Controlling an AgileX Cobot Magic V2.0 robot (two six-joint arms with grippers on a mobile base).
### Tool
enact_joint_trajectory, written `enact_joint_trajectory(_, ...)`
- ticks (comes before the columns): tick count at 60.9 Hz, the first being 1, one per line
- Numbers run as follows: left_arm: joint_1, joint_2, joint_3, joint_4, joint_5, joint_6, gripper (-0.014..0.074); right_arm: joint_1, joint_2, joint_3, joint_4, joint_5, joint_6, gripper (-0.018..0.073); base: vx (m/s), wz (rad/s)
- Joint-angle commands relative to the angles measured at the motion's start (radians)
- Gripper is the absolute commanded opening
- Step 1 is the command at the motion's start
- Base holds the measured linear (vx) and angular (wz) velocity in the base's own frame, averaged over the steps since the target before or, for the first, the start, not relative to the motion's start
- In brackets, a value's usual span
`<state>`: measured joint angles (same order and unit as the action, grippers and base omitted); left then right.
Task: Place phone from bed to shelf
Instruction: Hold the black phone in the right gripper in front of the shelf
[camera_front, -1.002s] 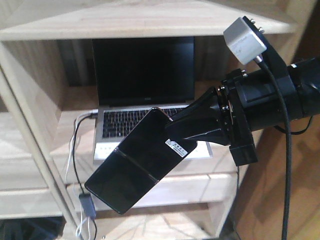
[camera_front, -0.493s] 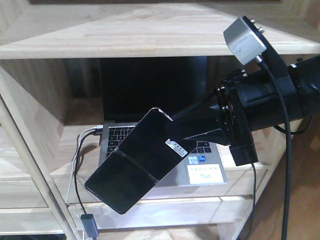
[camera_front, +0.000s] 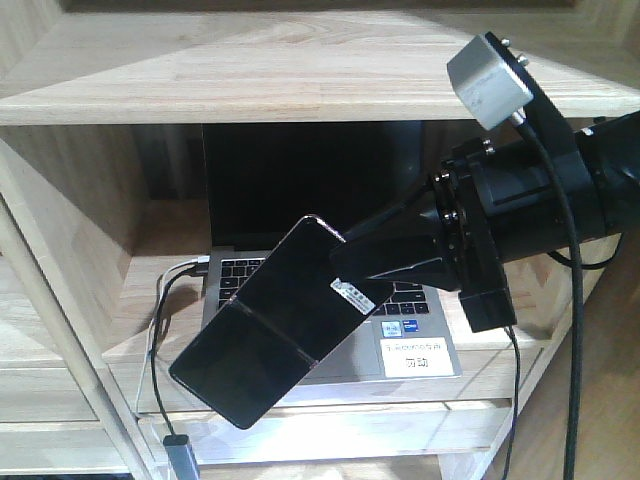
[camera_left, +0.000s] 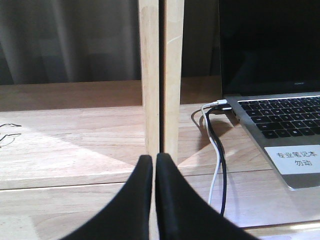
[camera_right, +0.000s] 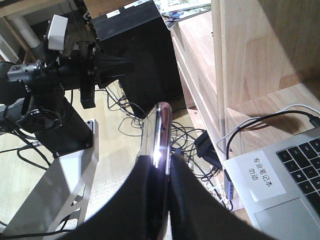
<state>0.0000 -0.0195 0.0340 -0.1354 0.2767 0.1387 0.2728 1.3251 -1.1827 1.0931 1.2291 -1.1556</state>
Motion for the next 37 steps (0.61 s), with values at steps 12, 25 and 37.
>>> enact_joint_trajectory(12, -0.004, -0.007, 0.002, -0.010, -0.073, -0.004, 0.0001, -0.001, -0.029, -0.026, 0.094, 0.060, -0.007, -0.0001, 0.00, 0.00)
enact_joint_trajectory(25, -0.004, -0.007, 0.002, -0.010, -0.073, -0.004, 0.0001, -0.001, -0.029, -0.026, 0.094, 0.060, -0.007, -0.0001, 0.00, 0.00)
enact_joint_trajectory(37, -0.004, -0.007, 0.002, -0.010, -0.073, -0.004, 0.0001, -0.001, -0.029, -0.026, 0.095, 0.050, -0.007, -0.0001, 0.00, 0.00)
